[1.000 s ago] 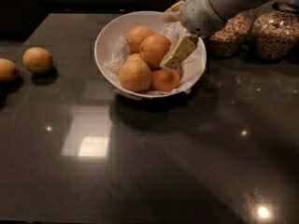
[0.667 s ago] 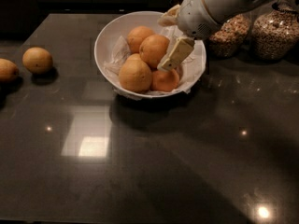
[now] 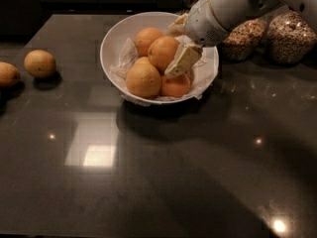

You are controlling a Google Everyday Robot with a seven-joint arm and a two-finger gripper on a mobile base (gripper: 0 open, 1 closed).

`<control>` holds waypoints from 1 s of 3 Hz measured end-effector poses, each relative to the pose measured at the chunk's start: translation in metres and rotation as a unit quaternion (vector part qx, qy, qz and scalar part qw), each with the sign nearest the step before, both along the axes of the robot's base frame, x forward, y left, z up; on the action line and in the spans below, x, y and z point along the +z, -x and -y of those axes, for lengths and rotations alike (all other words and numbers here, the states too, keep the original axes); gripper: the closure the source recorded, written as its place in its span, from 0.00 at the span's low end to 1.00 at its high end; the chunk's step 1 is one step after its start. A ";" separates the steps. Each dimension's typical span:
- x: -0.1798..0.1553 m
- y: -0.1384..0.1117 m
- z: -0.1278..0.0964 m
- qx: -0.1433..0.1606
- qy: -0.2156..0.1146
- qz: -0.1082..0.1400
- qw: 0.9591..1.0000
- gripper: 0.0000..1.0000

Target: Pick orange from white bowl

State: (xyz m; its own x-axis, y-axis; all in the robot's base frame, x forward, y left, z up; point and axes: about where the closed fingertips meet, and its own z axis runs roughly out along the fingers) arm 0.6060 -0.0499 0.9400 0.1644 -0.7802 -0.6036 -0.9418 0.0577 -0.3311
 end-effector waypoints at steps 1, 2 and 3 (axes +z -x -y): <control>-0.008 -0.006 0.000 -0.002 0.002 -0.008 1.000 0.33; -0.013 -0.010 0.000 -0.004 0.003 -0.014 1.000 0.52; -0.016 -0.012 0.000 0.000 0.005 -0.021 1.000 0.75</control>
Offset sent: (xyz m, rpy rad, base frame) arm 0.0148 -0.0051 -0.0170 -0.0102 0.0391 -0.0211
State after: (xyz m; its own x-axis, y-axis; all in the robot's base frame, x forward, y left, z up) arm 0.6179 -0.0500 0.9243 0.1399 -0.7859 -0.6023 -0.9549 0.0539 -0.2921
